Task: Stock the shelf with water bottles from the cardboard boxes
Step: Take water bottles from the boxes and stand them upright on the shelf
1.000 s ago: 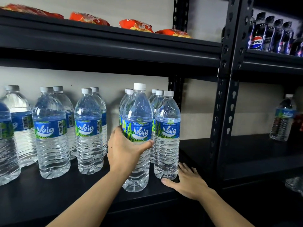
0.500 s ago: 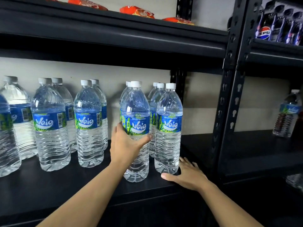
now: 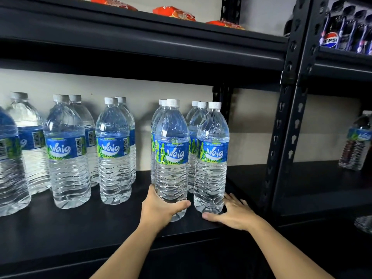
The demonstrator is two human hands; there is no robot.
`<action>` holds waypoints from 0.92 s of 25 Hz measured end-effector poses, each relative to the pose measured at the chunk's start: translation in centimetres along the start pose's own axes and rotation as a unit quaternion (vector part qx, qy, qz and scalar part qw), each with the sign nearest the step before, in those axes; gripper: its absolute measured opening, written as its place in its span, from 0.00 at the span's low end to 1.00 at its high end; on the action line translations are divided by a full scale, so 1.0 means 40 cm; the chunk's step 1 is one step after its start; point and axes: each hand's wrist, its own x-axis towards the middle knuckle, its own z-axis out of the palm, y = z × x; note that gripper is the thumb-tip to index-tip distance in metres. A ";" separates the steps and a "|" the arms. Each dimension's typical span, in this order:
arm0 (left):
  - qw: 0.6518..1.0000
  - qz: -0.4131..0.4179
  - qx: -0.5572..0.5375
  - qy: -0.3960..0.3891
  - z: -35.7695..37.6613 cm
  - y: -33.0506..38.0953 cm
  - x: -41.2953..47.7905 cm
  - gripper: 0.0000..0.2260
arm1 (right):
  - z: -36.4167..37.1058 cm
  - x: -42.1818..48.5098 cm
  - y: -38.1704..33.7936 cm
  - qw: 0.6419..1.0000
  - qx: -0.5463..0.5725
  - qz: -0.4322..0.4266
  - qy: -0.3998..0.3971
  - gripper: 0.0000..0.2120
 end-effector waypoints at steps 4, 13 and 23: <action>1.000 -0.007 -0.001 -0.001 0.002 -0.009 0.020 0.36 | -0.005 -0.007 -0.007 1.000 -0.005 0.007 -0.004 0.64; 1.000 -0.020 0.000 -0.002 0.007 -0.022 0.040 0.35 | -0.004 -0.013 -0.009 1.000 -0.003 0.005 -0.007 0.65; 1.000 -0.024 0.008 0.012 0.007 -0.015 0.026 0.34 | -0.004 -0.015 -0.011 1.000 -0.015 0.006 -0.005 0.65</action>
